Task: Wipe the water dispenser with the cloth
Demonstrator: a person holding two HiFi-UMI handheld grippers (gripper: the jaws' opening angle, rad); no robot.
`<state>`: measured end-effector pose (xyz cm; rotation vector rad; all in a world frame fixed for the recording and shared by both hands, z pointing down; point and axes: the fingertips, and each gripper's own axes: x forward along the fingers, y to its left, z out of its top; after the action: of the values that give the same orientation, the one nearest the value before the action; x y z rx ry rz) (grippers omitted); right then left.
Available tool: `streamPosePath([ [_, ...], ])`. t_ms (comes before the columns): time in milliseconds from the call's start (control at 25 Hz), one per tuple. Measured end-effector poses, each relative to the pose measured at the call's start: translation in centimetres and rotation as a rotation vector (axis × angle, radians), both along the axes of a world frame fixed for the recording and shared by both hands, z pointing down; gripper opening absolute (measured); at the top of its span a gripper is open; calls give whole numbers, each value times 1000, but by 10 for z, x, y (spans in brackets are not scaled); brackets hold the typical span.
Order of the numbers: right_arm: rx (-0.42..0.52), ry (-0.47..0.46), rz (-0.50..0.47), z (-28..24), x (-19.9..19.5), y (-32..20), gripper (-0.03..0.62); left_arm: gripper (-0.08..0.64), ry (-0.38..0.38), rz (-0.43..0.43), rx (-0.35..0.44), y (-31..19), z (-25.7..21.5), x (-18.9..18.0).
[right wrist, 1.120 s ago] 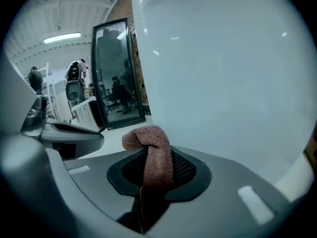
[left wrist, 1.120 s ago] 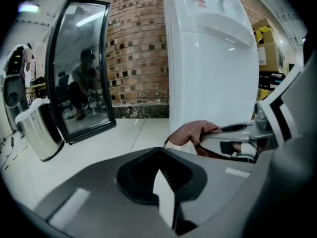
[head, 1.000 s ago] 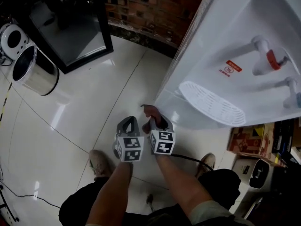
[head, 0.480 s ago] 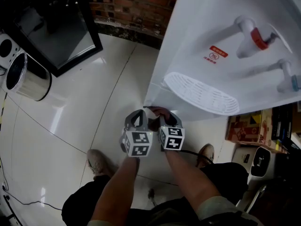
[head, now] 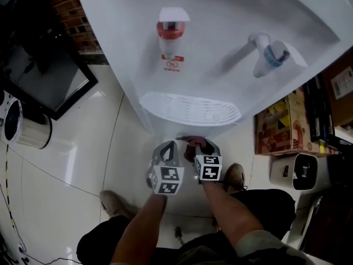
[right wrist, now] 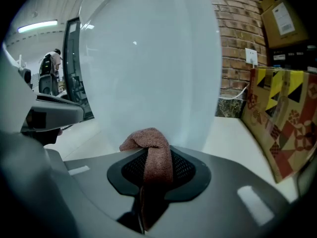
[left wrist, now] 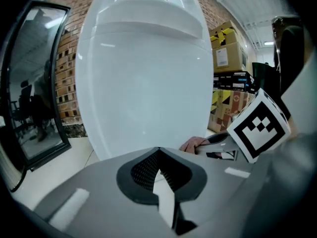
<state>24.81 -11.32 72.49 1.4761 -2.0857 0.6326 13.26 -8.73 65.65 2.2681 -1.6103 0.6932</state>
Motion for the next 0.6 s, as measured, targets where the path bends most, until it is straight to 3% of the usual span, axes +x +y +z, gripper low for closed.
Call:
streamPosePath([
  [200,-20,14,-31,1,11,0,100,0,3,67,13,2,-8,34],
  [320,-40,35,18,3,25,1,100,0,9,84,27,2,-14,45],
  [600,-50,91,41,2,61,-5,101,0,42,18,45,-3,-25,52],
])
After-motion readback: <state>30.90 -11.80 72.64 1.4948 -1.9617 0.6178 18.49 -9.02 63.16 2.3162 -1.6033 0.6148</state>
